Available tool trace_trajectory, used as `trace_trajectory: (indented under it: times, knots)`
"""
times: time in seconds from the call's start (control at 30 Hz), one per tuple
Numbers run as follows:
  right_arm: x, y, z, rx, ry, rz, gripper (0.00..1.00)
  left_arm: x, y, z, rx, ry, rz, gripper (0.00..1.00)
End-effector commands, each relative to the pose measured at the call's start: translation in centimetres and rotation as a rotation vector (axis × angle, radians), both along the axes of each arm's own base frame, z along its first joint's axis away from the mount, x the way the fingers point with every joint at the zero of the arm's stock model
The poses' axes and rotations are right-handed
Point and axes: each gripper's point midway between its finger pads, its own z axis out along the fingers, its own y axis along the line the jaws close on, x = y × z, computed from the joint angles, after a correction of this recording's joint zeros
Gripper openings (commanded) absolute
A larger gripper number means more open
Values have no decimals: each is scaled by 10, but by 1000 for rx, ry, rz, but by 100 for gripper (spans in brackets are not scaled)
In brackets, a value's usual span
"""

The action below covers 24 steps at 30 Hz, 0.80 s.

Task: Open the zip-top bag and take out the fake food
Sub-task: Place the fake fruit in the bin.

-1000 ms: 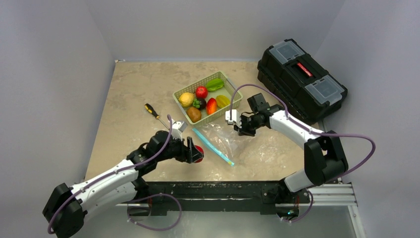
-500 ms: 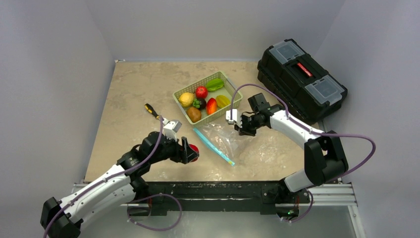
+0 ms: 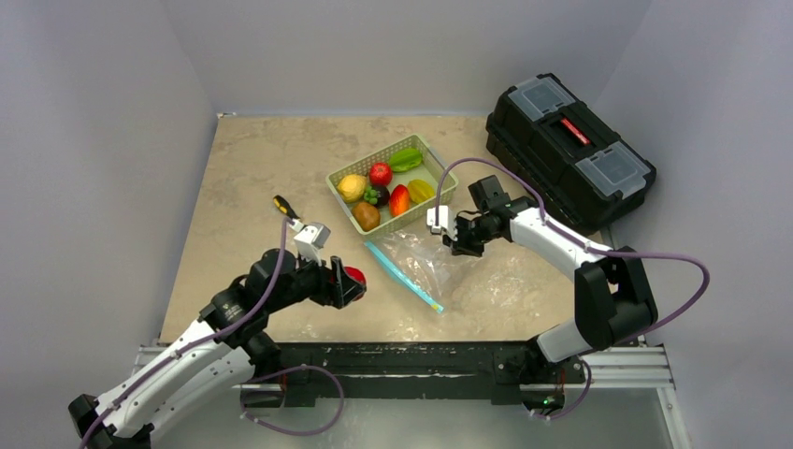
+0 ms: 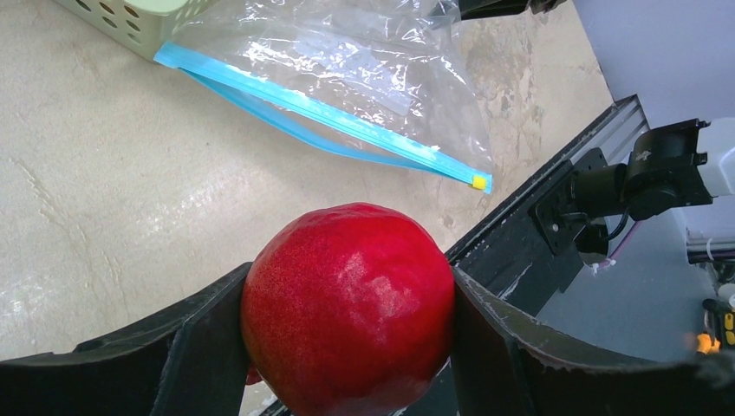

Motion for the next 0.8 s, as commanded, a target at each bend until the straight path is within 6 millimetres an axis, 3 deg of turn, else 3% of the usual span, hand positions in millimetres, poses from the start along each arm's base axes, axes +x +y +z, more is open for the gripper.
trace_trajectory:
  times: [0.0,0.77]
  knots:
    - [6,-2,9,0,-33,-9,0,6,2,18,-4,-51,12,0]
    - [6,-3,5,-11,-24,-8,0,14,4,45,18,-116,16,0]
